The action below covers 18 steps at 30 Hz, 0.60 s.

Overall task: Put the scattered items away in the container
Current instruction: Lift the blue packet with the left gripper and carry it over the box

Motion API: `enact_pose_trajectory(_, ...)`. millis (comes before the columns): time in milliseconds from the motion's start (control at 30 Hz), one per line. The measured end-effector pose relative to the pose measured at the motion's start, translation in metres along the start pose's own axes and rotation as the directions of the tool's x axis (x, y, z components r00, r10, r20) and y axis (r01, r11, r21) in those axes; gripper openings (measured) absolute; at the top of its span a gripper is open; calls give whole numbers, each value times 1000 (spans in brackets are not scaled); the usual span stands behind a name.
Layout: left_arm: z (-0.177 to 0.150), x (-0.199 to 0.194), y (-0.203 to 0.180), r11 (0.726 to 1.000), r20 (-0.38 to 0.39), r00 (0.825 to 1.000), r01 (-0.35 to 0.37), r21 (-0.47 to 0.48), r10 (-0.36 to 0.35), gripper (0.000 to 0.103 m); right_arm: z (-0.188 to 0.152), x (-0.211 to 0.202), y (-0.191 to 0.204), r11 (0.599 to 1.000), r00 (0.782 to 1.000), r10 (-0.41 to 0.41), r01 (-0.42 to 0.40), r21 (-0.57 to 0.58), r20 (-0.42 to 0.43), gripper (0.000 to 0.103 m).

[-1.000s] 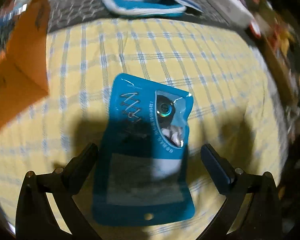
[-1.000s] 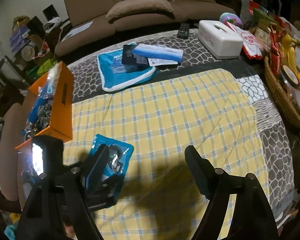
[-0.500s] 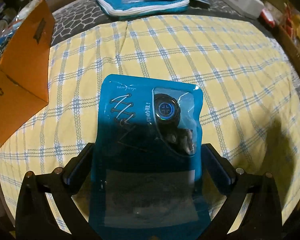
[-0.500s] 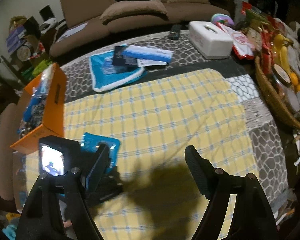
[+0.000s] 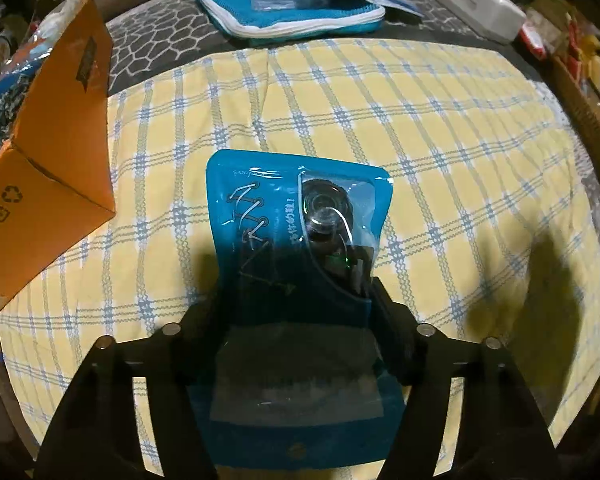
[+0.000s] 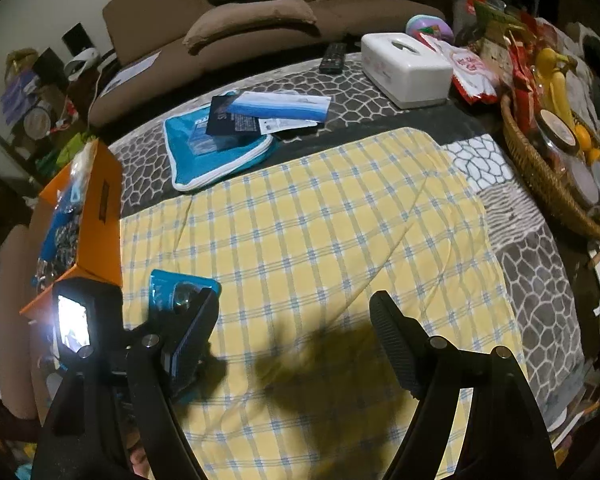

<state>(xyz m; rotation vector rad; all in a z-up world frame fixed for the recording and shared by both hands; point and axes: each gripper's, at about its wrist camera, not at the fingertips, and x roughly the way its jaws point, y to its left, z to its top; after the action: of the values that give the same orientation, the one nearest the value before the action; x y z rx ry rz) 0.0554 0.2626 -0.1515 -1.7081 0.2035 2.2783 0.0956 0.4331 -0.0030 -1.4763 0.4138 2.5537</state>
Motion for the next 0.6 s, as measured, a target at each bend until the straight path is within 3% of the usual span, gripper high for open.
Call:
enact_pose_trajectory(167,2,-10,10,996,-27,996,80,-29,-81,59,2,-5,-5,1000,1000,10,-10,16,15,79)
enact_pose_trajectory(300,5,-26,21,991,-6,992,122,-63,-122,59,3,-10,-6,999,999,34,-34,11,18,79)
enact_pose_trajectory(600,24,-82,74,954,114,968,243,-177,-225,59,2,2,-2,998,998,60,-60,8,-19,79)
